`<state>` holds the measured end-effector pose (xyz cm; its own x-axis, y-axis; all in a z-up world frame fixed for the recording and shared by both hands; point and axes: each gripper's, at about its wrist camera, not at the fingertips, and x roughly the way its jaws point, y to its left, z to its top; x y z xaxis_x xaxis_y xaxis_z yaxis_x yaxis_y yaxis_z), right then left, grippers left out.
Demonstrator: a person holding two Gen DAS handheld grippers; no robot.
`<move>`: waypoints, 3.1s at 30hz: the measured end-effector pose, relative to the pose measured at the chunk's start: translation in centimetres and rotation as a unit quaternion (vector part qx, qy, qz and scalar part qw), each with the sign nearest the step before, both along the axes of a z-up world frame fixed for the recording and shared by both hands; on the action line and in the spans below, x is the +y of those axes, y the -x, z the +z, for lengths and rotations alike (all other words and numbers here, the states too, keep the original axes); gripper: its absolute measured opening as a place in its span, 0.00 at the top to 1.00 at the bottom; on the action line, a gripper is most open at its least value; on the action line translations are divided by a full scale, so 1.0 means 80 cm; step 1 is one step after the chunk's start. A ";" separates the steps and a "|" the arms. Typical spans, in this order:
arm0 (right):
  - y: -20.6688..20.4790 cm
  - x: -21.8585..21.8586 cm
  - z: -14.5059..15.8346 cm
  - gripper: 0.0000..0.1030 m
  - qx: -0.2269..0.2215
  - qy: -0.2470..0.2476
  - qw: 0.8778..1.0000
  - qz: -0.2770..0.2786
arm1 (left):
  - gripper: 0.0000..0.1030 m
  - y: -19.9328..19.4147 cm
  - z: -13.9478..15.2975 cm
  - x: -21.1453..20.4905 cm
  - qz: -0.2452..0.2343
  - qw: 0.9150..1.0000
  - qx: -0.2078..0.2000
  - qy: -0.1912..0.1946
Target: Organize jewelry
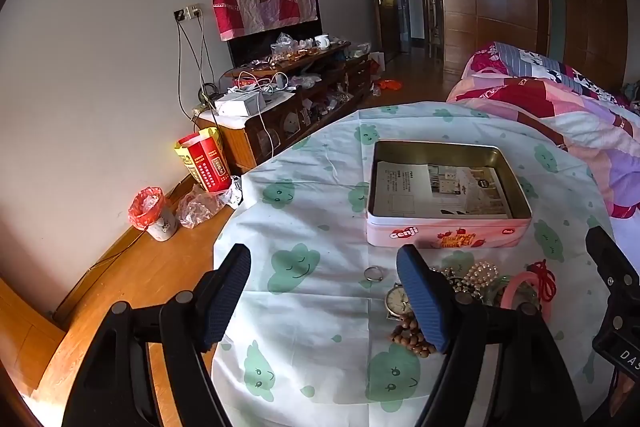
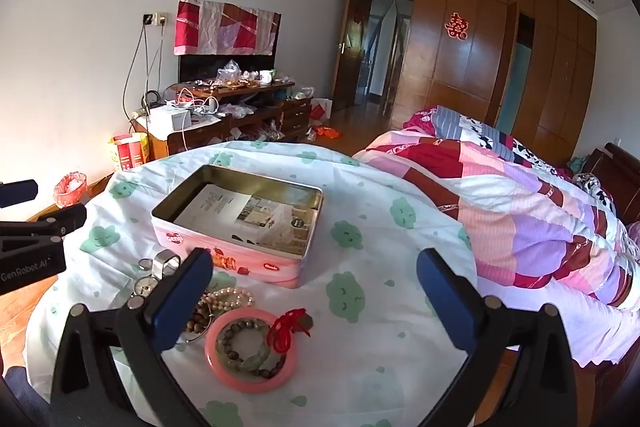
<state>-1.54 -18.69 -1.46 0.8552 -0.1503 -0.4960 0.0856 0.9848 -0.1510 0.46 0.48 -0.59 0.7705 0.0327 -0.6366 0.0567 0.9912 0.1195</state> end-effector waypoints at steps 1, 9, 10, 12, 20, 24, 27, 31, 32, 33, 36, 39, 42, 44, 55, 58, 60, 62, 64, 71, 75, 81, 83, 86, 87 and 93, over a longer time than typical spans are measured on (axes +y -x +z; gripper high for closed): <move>-0.001 0.001 0.000 0.00 0.000 0.001 1.000 0.000 | 0.26 0.000 -0.001 0.000 0.001 1.000 0.000 -0.001; -0.005 -0.002 -0.007 0.00 0.006 0.000 1.000 -0.003 | 0.26 -0.001 -0.004 -0.002 0.005 1.000 0.000 -0.004; -0.005 -0.002 -0.008 0.00 0.007 0.000 1.000 -0.003 | 0.26 -0.001 -0.004 -0.002 0.005 1.000 0.001 -0.005; -0.005 -0.001 -0.008 0.00 0.008 0.001 1.000 -0.003 | 0.26 -0.001 -0.004 -0.003 0.006 1.000 0.001 -0.006; -0.005 -0.001 -0.010 0.00 0.008 0.000 1.000 -0.003 | 0.26 -0.001 -0.004 -0.002 0.005 1.000 0.001 -0.006; -0.005 -0.002 -0.010 0.00 0.009 0.000 1.000 -0.003 | 0.26 -0.001 -0.006 -0.001 0.006 1.000 0.001 -0.006; -0.005 -0.002 -0.011 0.00 0.009 0.000 1.000 -0.003 | 0.26 -0.002 -0.006 -0.001 0.006 1.000 0.001 -0.006; -0.004 0.000 -0.014 0.00 0.011 0.002 1.000 -0.001 | 0.26 -0.002 -0.007 0.001 0.007 1.000 0.002 -0.006; -0.005 0.000 -0.013 0.00 0.011 0.002 1.000 -0.001 | 0.26 -0.002 -0.007 0.001 0.007 1.000 0.002 -0.007; -0.004 0.001 -0.014 0.00 0.012 0.003 1.000 -0.001 | 0.26 -0.002 -0.007 0.001 0.007 1.000 0.002 -0.007; -0.004 0.002 -0.015 0.00 0.013 0.002 1.000 0.000 | 0.26 -0.002 -0.008 0.001 0.007 1.000 0.003 -0.007; -0.005 0.002 -0.015 0.00 0.013 0.002 1.000 0.000 | 0.26 -0.003 -0.010 0.001 0.008 1.000 0.003 -0.007; -0.005 0.002 -0.015 0.00 0.013 0.002 1.000 0.000 | 0.26 -0.003 -0.009 0.001 0.008 1.000 0.003 -0.007; -0.005 0.002 -0.015 0.00 0.013 0.002 1.000 0.000 | 0.26 -0.003 -0.009 0.001 0.007 1.000 0.003 -0.007; -0.005 0.004 -0.016 0.00 0.014 0.002 1.000 0.000 | 0.26 -0.003 -0.009 0.002 0.007 1.000 0.004 -0.007; -0.005 0.004 -0.016 0.00 0.015 0.002 1.000 0.001 | 0.26 -0.003 -0.009 0.002 0.007 1.000 0.004 -0.007; -0.005 0.004 -0.016 0.00 0.014 0.002 1.000 0.001 | 0.26 -0.003 -0.009 0.002 0.008 1.000 0.004 -0.006; -0.005 0.004 -0.016 0.00 0.015 0.002 1.000 0.001 | 0.26 -0.003 -0.009 0.002 0.008 1.000 0.004 -0.007; -0.005 0.004 -0.016 0.00 0.015 0.002 1.000 0.001 | 0.26 -0.003 -0.009 0.002 0.008 1.000 0.004 -0.006; -0.004 0.006 -0.018 0.00 0.018 0.002 1.000 0.002 | 0.26 -0.004 -0.022 0.002 0.009 1.000 0.010 -0.008; -0.005 0.007 -0.025 0.00 0.025 0.001 1.000 0.002 | 0.26 -0.012 -0.038 0.003 0.012 1.000 0.019 -0.014; -0.019 -0.016 -0.042 0.00 0.042 -0.010 0.999 -0.003 | 0.27 -0.034 -0.069 0.022 0.030 0.998 0.053 -0.006; -0.025 -0.025 -0.052 0.00 0.053 -0.011 0.999 -0.008 | 0.27 -0.038 -0.079 0.024 0.031 0.998 0.060 -0.001; -0.033 -0.037 -0.067 0.00 0.068 -0.016 0.997 -0.010 | 0.27 -0.041 -0.090 0.023 0.026 0.997 0.065 0.009; -0.034 -0.040 -0.070 0.00 0.066 -0.019 0.998 -0.010 | 0.27 -0.042 -0.094 0.020 0.021 0.997 0.068 0.011; -0.045 -0.050 -0.090 0.02 0.091 -0.030 0.995 -0.010 | 0.27 -0.047 -0.099 -0.010 -0.017 0.998 0.068 0.009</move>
